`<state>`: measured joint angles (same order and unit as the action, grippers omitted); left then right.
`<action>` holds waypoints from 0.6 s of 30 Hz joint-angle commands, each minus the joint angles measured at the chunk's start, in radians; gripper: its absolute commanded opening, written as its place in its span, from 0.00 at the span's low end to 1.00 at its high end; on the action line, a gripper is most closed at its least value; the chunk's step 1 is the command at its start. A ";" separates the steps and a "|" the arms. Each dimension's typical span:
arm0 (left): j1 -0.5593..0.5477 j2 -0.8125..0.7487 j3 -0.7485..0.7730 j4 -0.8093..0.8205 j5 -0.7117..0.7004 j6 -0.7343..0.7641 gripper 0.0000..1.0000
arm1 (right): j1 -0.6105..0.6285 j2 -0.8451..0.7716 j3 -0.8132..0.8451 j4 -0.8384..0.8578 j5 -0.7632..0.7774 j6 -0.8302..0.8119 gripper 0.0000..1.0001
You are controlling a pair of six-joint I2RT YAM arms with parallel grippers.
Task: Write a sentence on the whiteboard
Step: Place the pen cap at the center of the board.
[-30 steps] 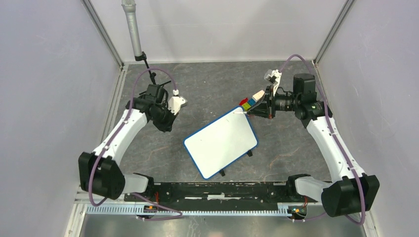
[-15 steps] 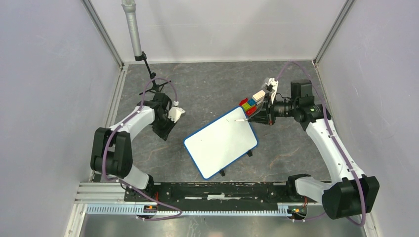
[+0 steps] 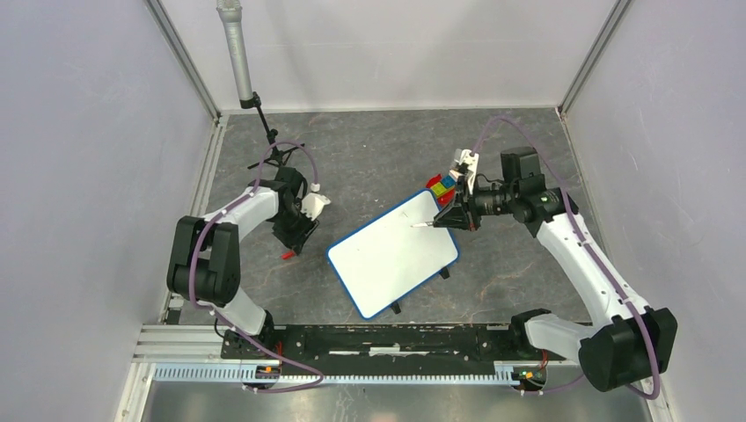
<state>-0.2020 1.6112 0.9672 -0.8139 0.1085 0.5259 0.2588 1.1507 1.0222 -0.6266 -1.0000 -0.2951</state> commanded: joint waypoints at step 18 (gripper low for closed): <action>0.052 -0.299 0.264 -0.205 0.704 -0.033 0.62 | 0.092 0.071 0.149 -0.053 0.002 -0.105 0.00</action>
<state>-0.1516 1.3499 1.1687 -0.9993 0.5549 0.5316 0.3481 1.2255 1.1133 -0.6704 -0.9520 -0.3737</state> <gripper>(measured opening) 0.619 0.124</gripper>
